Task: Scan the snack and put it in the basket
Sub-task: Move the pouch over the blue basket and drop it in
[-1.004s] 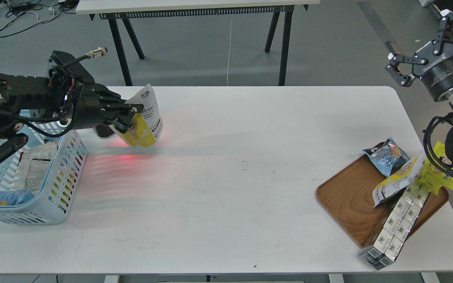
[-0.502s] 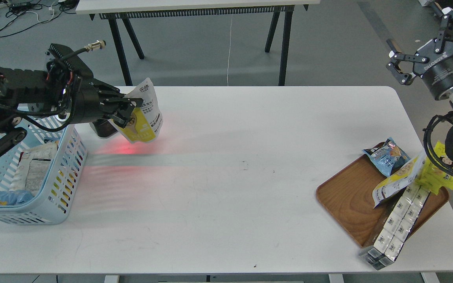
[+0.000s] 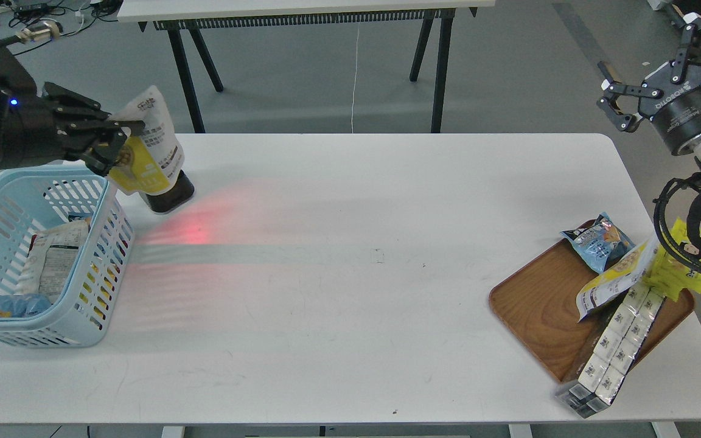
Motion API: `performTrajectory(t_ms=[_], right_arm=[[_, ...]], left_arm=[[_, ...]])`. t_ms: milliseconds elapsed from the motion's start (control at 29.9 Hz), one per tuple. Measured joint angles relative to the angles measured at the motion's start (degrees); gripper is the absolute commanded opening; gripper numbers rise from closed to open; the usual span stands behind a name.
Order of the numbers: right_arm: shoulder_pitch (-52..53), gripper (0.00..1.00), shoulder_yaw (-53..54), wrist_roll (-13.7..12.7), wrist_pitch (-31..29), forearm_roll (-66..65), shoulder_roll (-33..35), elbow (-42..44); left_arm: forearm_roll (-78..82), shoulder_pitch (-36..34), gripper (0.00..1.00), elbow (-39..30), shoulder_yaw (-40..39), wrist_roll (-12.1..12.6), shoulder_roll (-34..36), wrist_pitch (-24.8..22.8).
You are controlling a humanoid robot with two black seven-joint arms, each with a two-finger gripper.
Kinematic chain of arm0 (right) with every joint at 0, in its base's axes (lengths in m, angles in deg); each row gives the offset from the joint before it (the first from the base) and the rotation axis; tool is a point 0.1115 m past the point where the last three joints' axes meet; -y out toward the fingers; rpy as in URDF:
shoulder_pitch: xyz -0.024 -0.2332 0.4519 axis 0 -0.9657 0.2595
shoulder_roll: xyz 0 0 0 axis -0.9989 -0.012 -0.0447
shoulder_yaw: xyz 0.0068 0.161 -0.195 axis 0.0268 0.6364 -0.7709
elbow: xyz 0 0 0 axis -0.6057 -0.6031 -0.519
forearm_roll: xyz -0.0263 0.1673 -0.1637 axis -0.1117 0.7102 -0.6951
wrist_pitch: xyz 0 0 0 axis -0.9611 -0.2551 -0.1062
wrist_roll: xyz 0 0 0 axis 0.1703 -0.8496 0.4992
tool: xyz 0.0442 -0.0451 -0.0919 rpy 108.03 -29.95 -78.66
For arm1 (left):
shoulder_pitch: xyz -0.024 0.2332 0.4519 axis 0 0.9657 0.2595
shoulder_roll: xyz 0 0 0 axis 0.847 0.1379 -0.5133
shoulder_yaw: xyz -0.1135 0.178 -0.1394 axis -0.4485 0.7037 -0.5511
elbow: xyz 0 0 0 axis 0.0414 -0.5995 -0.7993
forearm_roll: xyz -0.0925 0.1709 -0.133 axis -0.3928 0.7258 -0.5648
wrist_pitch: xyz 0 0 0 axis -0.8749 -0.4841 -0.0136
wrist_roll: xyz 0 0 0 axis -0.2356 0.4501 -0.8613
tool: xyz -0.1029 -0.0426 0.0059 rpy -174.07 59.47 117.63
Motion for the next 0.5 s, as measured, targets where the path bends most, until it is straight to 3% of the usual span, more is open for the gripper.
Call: performTrajectory(t_ms=[201,502], right_arm=[[-0.22,0.99,0.33,0.00,0.00,0.00,-0.10,1.16],[-0.52,0.99,3.13,0.00,0.00,0.00,-1.46,7.40]], left_arm=[[-9.40,0.47,0.01,3.00,0.71,-0.56,9.58,0.45],[-10.27,0.80,0.01,10.95,11.14,-0.58,11.02,6.08]])
